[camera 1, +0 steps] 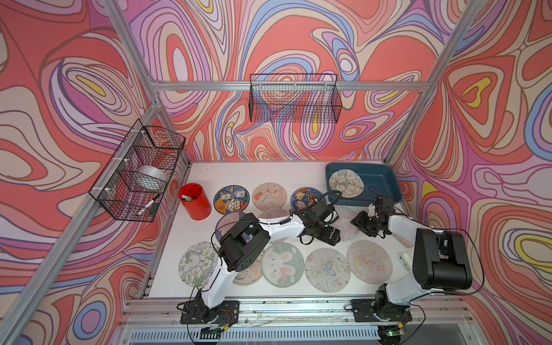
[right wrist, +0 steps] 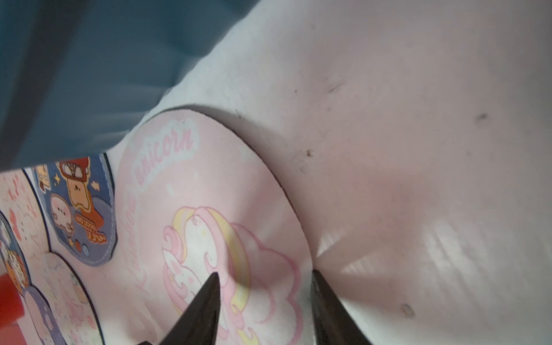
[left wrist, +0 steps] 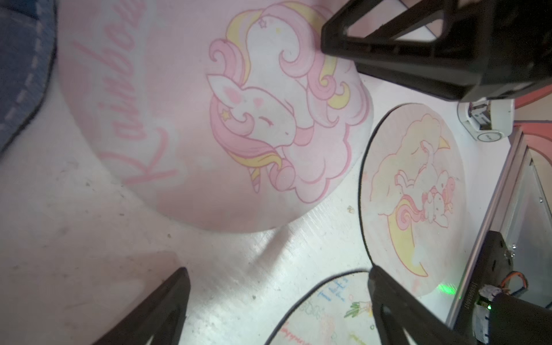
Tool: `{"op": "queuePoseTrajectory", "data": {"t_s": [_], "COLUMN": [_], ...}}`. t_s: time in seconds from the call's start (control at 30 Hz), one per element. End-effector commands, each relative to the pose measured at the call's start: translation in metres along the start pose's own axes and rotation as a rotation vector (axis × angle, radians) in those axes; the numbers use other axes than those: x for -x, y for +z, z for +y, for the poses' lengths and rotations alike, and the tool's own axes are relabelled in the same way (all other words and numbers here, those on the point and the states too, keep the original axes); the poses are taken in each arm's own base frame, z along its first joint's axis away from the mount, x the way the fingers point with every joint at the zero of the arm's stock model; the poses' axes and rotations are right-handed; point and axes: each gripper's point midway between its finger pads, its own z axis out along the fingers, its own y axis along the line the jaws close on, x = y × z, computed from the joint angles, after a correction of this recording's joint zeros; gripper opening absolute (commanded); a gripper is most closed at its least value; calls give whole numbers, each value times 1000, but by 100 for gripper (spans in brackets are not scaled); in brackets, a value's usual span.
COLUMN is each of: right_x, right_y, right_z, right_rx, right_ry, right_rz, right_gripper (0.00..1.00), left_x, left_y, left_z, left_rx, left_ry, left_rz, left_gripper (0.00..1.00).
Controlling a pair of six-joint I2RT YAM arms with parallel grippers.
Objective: Put the coasters into the storage box
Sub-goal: Pick up the coaster from the center of the board.
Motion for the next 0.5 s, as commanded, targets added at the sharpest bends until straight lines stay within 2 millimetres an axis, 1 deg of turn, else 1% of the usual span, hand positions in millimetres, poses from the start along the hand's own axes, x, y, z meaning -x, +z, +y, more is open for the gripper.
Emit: {"op": "queuePoseTrajectory", "data": {"t_s": [0.0,0.17,0.2,0.3,0.37,0.47], "right_x": [-21,-20,-19,-18,-18,-16], "right_y": [10,13,13,14,13,8], "right_z": [-5,2,3,9,14,23], "right_rx": [4,28,34,47,55,68], "right_ry": [18,19,17,9,-1,-25], "right_rz": [79,82,82,82,81,73], "right_gripper": [36,20,14,5,1,0], "left_x": [4,3,3,3,3,5], "left_y": [3,4,4,3,3,0], "left_z": [-2,-2,-2,-1,-1,-1], "left_rx": [10,12,12,14,17,23], "left_ry": [24,25,26,27,28,32], "left_rz": [-5,-4,-4,-4,-4,-13], "left_gripper": [94,94,94,94,94,94]}}
